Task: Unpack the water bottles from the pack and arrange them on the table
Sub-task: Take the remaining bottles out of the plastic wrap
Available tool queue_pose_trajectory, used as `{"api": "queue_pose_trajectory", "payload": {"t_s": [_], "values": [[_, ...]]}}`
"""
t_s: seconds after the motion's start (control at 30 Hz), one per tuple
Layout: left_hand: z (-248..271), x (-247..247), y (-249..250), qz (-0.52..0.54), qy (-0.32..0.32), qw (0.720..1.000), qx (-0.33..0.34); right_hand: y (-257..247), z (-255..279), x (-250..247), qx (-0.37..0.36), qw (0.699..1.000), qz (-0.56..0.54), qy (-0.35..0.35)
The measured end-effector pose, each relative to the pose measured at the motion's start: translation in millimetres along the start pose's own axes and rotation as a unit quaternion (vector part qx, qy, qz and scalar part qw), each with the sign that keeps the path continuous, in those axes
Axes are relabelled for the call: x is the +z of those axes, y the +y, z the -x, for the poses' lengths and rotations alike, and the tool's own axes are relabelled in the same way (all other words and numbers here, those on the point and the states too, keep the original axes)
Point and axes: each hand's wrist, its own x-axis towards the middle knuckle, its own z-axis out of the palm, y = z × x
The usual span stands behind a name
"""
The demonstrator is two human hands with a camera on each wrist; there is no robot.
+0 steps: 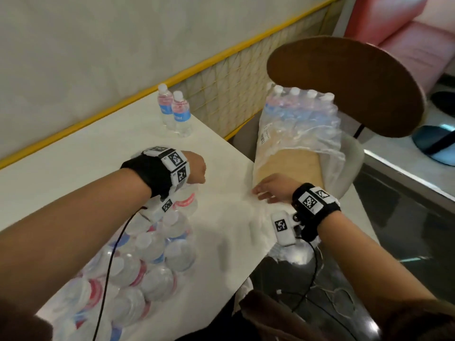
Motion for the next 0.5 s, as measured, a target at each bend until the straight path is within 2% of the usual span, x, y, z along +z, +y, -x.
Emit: {"api": "queue_pose_trajectory", "payload": {"t_s": [0.13, 0.3, 0.37, 0.43, 0.5], "values": [[-28.6, -26.7, 50.8, 0.07, 0.109, 0.987, 0.09, 3.0, -22.1, -44.5, -0.008, 0.997, -0.042, 0.064], [-67.9, -42.6, 117.4, 0.102, 0.144, 0.973, 0.151, 11.5, -39.2, -68.4, 0.011, 0.996, -0.021, 0.086], [-78.4, -45.5, 129.9, 0.139, 0.211, 0.953, 0.167, 12.3, -39.1, -78.0, 0.007, 0.996, -0.016, 0.09], [-84.4, -48.3, 132.1, 0.206, 0.282, 0.923, 0.163, 13.8, -43.6, -90.5, -0.008, 0.992, 0.012, 0.124], [-89.1, -48.5, 130.2, 0.226, 0.339, 0.895, 0.18, 11.9, -51.9, -104.9, -0.018, 0.986, 0.03, 0.165]]}}
